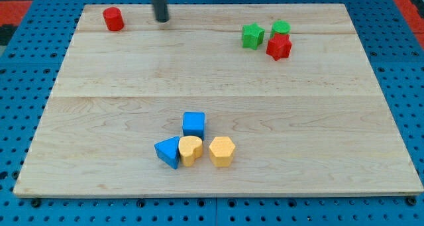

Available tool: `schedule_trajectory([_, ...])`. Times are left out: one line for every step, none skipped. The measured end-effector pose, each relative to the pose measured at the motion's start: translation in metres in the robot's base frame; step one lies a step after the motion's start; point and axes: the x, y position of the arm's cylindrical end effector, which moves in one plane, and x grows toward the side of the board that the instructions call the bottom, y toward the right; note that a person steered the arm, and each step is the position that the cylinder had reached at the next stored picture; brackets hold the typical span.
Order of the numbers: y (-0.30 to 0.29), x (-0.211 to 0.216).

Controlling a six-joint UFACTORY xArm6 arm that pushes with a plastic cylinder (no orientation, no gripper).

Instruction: Slide the blue triangle towards top center

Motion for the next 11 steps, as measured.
schedule_trajectory([0.036, 0.089])
schedule_trajectory([0.009, 0.208])
schedule_trajectory([-0.048, 0.329])
schedule_trajectory([-0.050, 0.400])
schedule_trajectory([-0.004, 0.389])
schedule_trajectory([-0.002, 0.346])
schedule_trajectory([-0.005, 0.291])
schedule_trajectory([-0.010, 0.244])
schedule_trajectory([-0.014, 0.187])
schedule_trajectory([-0.014, 0.144])
schedule_trajectory([0.008, 0.113])
